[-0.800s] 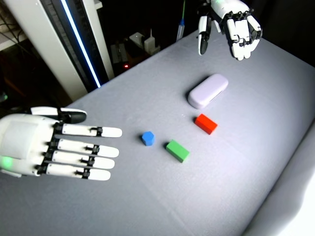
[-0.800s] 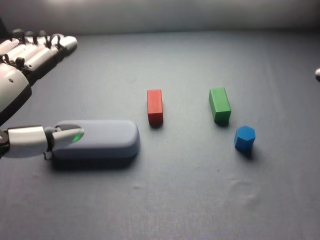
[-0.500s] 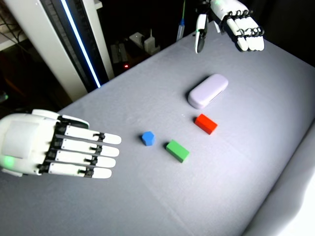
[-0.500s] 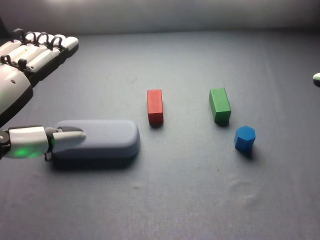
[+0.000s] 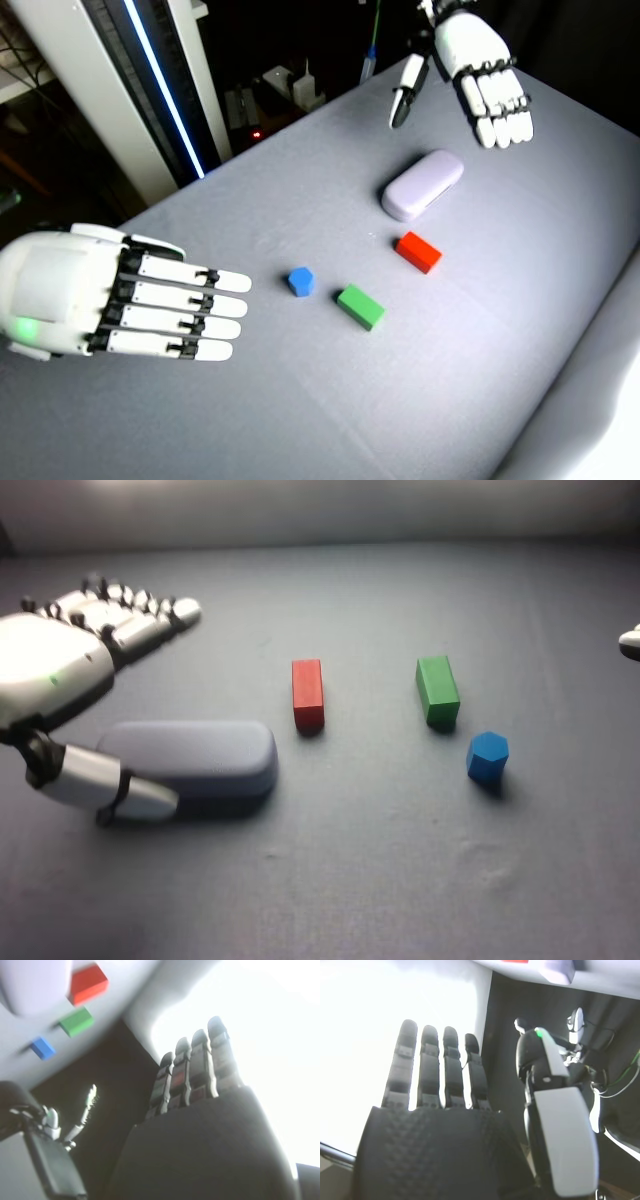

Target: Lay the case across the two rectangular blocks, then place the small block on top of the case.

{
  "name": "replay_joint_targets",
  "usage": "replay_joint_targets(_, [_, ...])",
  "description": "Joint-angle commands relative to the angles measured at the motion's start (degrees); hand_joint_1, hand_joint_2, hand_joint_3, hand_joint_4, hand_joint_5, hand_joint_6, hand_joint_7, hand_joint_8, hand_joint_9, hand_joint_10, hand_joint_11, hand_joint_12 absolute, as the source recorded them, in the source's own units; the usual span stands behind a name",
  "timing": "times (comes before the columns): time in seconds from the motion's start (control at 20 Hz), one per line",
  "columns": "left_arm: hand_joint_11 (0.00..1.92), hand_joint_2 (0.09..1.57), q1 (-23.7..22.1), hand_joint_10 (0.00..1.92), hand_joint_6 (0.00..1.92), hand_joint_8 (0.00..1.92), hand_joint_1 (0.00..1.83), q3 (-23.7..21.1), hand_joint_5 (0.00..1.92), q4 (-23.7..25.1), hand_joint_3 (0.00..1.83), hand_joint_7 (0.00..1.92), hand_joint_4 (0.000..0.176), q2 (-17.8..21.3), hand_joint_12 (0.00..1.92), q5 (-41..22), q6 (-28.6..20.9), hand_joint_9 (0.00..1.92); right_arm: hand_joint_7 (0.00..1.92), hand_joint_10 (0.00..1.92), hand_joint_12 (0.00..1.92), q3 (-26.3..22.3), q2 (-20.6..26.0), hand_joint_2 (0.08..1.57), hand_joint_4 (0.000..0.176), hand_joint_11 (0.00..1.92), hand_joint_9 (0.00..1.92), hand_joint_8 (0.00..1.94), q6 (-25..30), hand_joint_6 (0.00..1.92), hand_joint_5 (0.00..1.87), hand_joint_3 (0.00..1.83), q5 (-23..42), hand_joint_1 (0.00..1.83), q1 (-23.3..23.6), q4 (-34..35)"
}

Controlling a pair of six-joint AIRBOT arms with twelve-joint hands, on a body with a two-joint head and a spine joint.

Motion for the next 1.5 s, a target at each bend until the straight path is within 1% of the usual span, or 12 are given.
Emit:
replay_joint_targets(0.0, [0.00, 0.74, -1.77, 0.02, 0.00, 0.01, 0.75, 1.03, 0.02, 0.44, 0.00, 0.15, 0.084, -0.89, 0.20, -3.28, 0.69, 0.12, 0.27, 0.00, 0.32, 0.32, 0.12, 1.30, 0.000, 0.10, 0.22, 0.00, 0.38, 0.00, 0.29, 0.00, 6.41, 0.70, 0.62, 1.76])
replay_joint_targets(0.05, [0.00, 0.74, -2.91, 0.00, 0.01, 0.01, 0.76, 2.02, 0.04, 0.64, 0.00, 0.17, 0.086, -1.91, 0.28, -0.33, 2.01, 0.16, 0.26, 0.00, 0.32, 0.38, 0.09, 1.30, 0.000, 0.11, 0.22, 0.00, 0.41, 0.00, 0.28, 0.00, 6.32, 0.69, 0.66, 1.64])
replay_joint_targets(0.15, [0.04, 0.75, -4.50, 0.00, 0.01, 0.01, 0.78, 3.37, 0.09, 0.78, 0.00, 0.23, 0.039, -3.24, 0.54, 3.75, 3.98, 0.31, 0.26, 0.00, 0.33, 0.43, 0.05, 1.30, 0.000, 0.11, 0.22, 0.00, 0.43, 0.00, 0.29, 0.00, 6.24, 0.73, 0.85, 1.45])
replay_joint_targets(0.4, [0.04, 0.79, -7.15, 0.00, 0.00, 0.00, 0.75, 7.80, 0.08, 0.76, 0.00, 0.25, 0.052, -7.37, 0.95, 11.84, 6.57, 0.35, 0.25, 0.00, 0.34, 0.68, -0.38, 1.31, 0.000, 0.09, 0.20, 0.00, 0.64, 0.00, 0.30, 0.00, 5.87, 0.75, 0.89, 1.24])
replay_joint_targets(0.6, [0.26, 0.81, -8.13, 0.02, 0.00, 0.01, 0.87, 9.80, 0.19, -0.24, 0.00, 0.40, 0.028, -9.55, 1.05, 15.97, 9.27, 0.52, 0.25, 0.00, 0.41, 0.74, -0.48, 1.31, 0.000, 0.06, 0.21, 0.00, 0.81, 0.00, 0.31, 0.00, 5.87, 0.76, 0.89, 1.09])
replay_joint_targets(0.7, [0.45, 0.88, -8.12, 0.13, 0.02, 0.04, 1.02, 10.14, 0.49, -1.04, 0.01, 0.70, 0.000, -9.85, 1.28, 16.60, 10.09, 0.88, 0.25, 0.00, 0.42, 0.74, -0.49, 1.31, 0.000, 0.06, 0.21, 0.00, 0.91, 0.00, 0.31, 0.00, 5.87, 0.76, 0.89, 1.08])
replay_joint_targets(0.75, [0.72, 0.99, -8.11, 0.19, 0.51, 0.06, 1.16, 10.12, 1.03, -1.23, 0.02, 1.03, 0.000, -9.84, 1.23, 16.52, 10.11, 1.14, 0.24, 0.00, 0.46, 0.74, -0.49, 1.32, 0.000, 0.03, 0.20, 0.00, 0.94, 0.00, 0.31, 0.00, 5.86, 0.78, 0.88, 1.06])
replay_joint_targets(0.8, [0.90, 1.01, -8.11, 0.22, 0.47, 0.50, 1.25, 10.05, 1.19, -1.45, 0.00, 1.21, 0.000, -9.79, 1.20, 16.21, 10.11, 1.30, 0.24, 0.00, 0.47, 0.73, -0.51, 1.32, 0.000, 0.02, 0.19, 0.00, 1.01, 0.00, 0.30, 0.00, 5.83, 0.79, 0.88, 1.06])
replay_joint_targets(0.9, [0.98, 1.04, -8.12, 0.40, 0.48, 0.85, 1.28, 8.79, 1.18, -1.54, 0.00, 1.16, 0.000, -8.68, 1.19, 13.80, 9.86, 1.31, 0.24, 0.00, 0.48, 0.73, -0.59, 1.32, 0.000, 0.02, 0.20, 0.00, 1.08, 0.00, 0.30, 0.00, 5.79, 0.78, 0.88, 1.01])
replay_joint_targets(1.1, [0.93, 1.06, -8.09, 0.48, 0.64, 0.91, 1.28, 4.32, 1.09, 1.01, 0.00, 1.14, 0.000, -4.24, 1.22, 2.02, 3.96, 1.25, 0.25, 0.00, 0.55, 0.73, -0.78, 1.31, 0.000, 0.01, 0.21, 0.00, 1.22, 0.00, 0.31, 0.00, 5.79, 0.82, 0.88, 0.99])
replay_joint_targets(1.2, [0.90, 1.07, -8.11, 1.04, 0.45, 1.12, 1.28, 2.61, 1.14, 1.88, 0.01, 1.06, 0.000, -2.71, 1.56, -4.65, 1.76, 1.09, 0.24, 0.00, 0.56, 0.75, -0.93, 1.31, 0.000, 0.02, 0.21, 0.00, 1.23, 0.00, 0.31, 0.00, 5.79, 0.80, 0.88, 0.99])
replay_joint_targets(1.45, [0.83, 1.08, -11.53, 0.78, 0.62, 1.04, 1.28, 4.26, 1.05, 2.19, 0.00, 1.10, 0.000, -5.65, 1.36, -10.21, -1.13, 1.09, 0.25, 0.00, 0.58, 1.09, -1.42, 1.32, 0.000, 0.03, 0.23, 0.01, 1.40, 0.01, 0.31, 0.00, 5.79, 0.80, 1.15, 1.00])
